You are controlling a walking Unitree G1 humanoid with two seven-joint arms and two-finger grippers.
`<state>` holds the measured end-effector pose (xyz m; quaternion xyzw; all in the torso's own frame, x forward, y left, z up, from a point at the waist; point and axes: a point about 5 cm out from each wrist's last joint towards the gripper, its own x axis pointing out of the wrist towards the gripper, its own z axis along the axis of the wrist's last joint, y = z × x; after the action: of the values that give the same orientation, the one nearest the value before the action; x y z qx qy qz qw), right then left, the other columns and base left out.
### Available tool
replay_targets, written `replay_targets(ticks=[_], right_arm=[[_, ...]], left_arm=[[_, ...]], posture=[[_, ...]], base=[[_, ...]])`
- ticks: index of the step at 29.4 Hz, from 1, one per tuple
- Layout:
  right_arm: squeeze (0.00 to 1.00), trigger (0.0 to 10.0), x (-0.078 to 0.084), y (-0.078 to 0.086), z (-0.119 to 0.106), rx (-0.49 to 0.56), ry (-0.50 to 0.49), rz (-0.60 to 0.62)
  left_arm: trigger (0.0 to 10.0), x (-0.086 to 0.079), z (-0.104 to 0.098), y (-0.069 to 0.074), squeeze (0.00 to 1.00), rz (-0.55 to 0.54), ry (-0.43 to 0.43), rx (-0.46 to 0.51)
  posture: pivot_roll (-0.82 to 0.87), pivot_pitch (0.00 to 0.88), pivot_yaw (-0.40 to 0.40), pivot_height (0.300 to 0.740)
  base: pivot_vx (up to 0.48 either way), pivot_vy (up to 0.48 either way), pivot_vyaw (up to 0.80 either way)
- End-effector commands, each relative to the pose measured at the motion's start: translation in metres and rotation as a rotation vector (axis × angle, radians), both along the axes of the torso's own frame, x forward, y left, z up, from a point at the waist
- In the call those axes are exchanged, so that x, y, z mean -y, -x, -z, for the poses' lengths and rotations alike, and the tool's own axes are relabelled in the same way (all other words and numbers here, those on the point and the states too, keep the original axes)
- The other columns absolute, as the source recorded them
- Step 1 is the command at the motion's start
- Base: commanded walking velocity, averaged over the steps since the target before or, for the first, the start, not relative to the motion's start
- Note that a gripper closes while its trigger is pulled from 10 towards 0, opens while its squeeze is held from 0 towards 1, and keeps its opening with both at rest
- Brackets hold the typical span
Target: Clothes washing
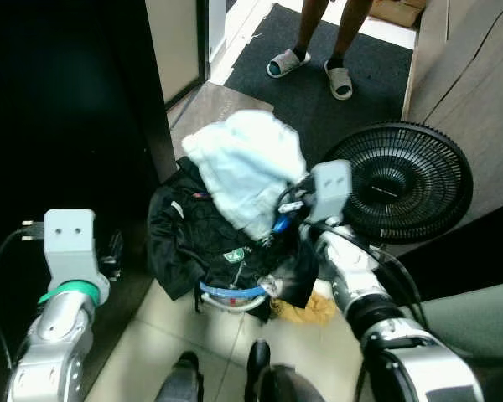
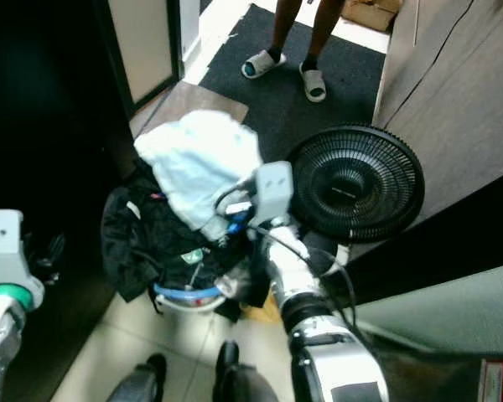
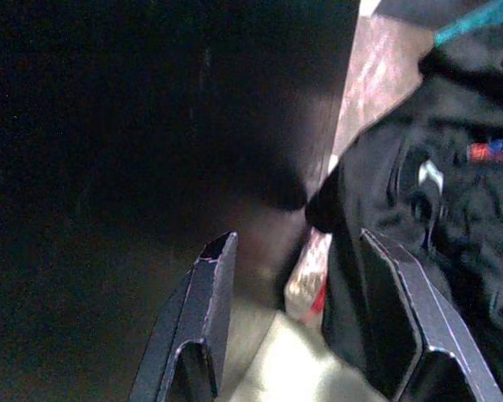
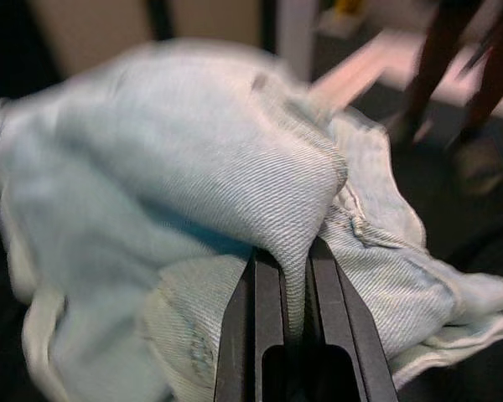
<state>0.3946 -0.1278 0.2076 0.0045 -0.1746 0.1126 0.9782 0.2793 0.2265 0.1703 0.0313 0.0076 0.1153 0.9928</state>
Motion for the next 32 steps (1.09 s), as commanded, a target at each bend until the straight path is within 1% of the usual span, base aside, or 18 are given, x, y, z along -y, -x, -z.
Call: replay_targets(ticks=[1, 2, 4, 6, 12, 14, 15, 16, 17, 19, 20, 21, 22, 23, 24, 27, 30, 32], right_arm=[[0.0, 10.0, 0.025, 0.0, -0.039, 0.158, -0.067, 0.08], [0.0, 10.0, 0.025, 0.0, -0.039, 0.158, -0.067, 0.08], [0.0, 10.0, 0.047, 0.004, -0.071, 0.264, -0.091, 0.132], [0.0, 10.0, 0.061, 0.014, -0.094, 0.366, -0.104, 0.145], [0.0, 10.0, 0.07, 0.029, -0.117, 0.477, -0.116, 0.154], [0.0, 10.0, 0.075, 0.048, -0.14, 0.585, -0.138, 0.161], [0.0, 10.0, 0.075, 0.048, -0.14, 0.585, -0.138, 0.161], [0.0, 10.0, 0.076, 0.055, -0.144, 0.603, -0.145, 0.165], [0.0, 10.0, 0.074, 0.06, -0.141, 0.594, -0.153, 0.164], [0.0, 10.0, 0.064, 0.062, -0.111, 0.503, -0.118, 0.172], [0.0, 10.0, 0.064, 0.062, -0.111, 0.503, -0.118, 0.172], [0.0, 10.0, 0.059, 0.062, -0.083, 0.415, -0.12, 0.187], [0.0, 10.0, 0.059, 0.062, -0.083, 0.415, -0.12, 0.187], [0.0, 10.0, 0.051, 0.066, -0.041, 0.282, -0.056, 0.215], [0.0, 10.0, 0.051, 0.066, -0.041, 0.282, -0.056, 0.215], [0.0, 10.0, 0.054, 0.072, 0.005, 0.127, -0.049, 0.261], [0.0, 10.0, 0.058, 0.072, 0.017, 0.068, -0.027, 0.304], [0.0, 10.0, 0.061, 0.07, 0.013, 0.062, -0.032, 0.324]], left_arm=[[10.0, 0.005, 0.005, -0.003, 0.0, 0.021, 0.022, -0.008], [10.0, 0.005, 0.005, -0.003, 0.0, 0.021, 0.022, -0.008], [10.0, 0.015, -0.004, -0.014, 0.0, 0.067, 0.04, 0.025], [10.0, 0.025, -0.012, -0.024, 0.0, 0.109, 0.05, 0.054], [10.0, 0.031, -0.02, -0.032, 0.0, 0.136, 0.054, 0.08], [10.0, 0.035, -0.029, -0.04, 0.0, 0.161, 0.06, 0.109], [10.0, 0.035, -0.029, -0.04, 0.0, 0.161, 0.06, 0.109], [10.0, 0.037, -0.033, -0.042, 0.0, 0.172, 0.068, 0.125], [10.0, 0.04, -0.037, -0.044, 0.0, 0.185, 0.073, 0.14], [10.0, 0.046, -0.044, -0.045, 0.0, 0.203, 0.088, 0.169], [10.0, 0.046, -0.044, -0.045, 0.0, 0.203, 0.088, 0.169], [10.0, 0.049, -0.046, -0.044, 0.0, 0.213, 0.091, 0.184], [10.0, 0.049, -0.046, -0.044, 0.0, 0.213, 0.091, 0.184], [10.0, 0.053, -0.048, -0.042, 0.0, 0.229, 0.085, 0.201], [10.0, 0.053, -0.048, -0.042, 0.0, 0.229, 0.085, 0.201], [10.0, 0.059, -0.046, -0.04, 0.0, 0.255, 0.078, 0.208], [10.0, 0.063, -0.044, -0.042, 0.0, 0.267, 0.07, 0.212], [10.0, 0.066, -0.046, -0.044, 0.0, 0.272, 0.071, 0.222]], posture=[[0.2, 0.181, -0.012, 0.74], [0.2, 0.181, -0.012, 0.74], [0.17, 0.139, 0.013, 0.74], [0.15, 0.115, 0.028, 0.74], [0.13, 0.097, 0.043, 0.74], [0.11, 0.064, 0.062, 0.74], [0.11, 0.064, 0.062, 0.74], [0.1, 0.06, 0.063, 0.74], [0.09, 0.049, 0.064, 0.74], [0.08, 0.033, 0.061, 0.74], [0.08, 0.033, 0.061, 0.74], [0.07, 0.02, 0.055, 0.74], [0.07, 0.02, 0.055, 0.74], [0.06, 0.015, 0.05, 0.74], [0.06, 0.015, 0.05, 0.74], [0.04, 0.006, 0.045, 0.74], [0.03, 0.0, 0.044, 0.74], [0.03, 0.0, 0.043, 0.74]], base=[[0.0, 0.0, 0.0], [0.0, 0.0, 0.0], [0.0, 0.0, 0.0], [0.0, 0.0, 0.0], [0.0, 0.0, 0.0], [0.0, 0.0, 0.0], [0.0, 0.0, 0.0], [0.0, 0.0, 0.0], [0.0, 0.0, 0.0], [0.0, 0.0, 0.0], [0.0, 0.0, 0.0], [0.0, 0.0, 0.0], [0.0, 0.0, 0.0], [0.0, 0.0, 0.0], [0.0, 0.0, 0.0], [0.0, 0.0, 0.0], [0.0, 0.0, 0.0], [0.0, 0.0, 0.0]])
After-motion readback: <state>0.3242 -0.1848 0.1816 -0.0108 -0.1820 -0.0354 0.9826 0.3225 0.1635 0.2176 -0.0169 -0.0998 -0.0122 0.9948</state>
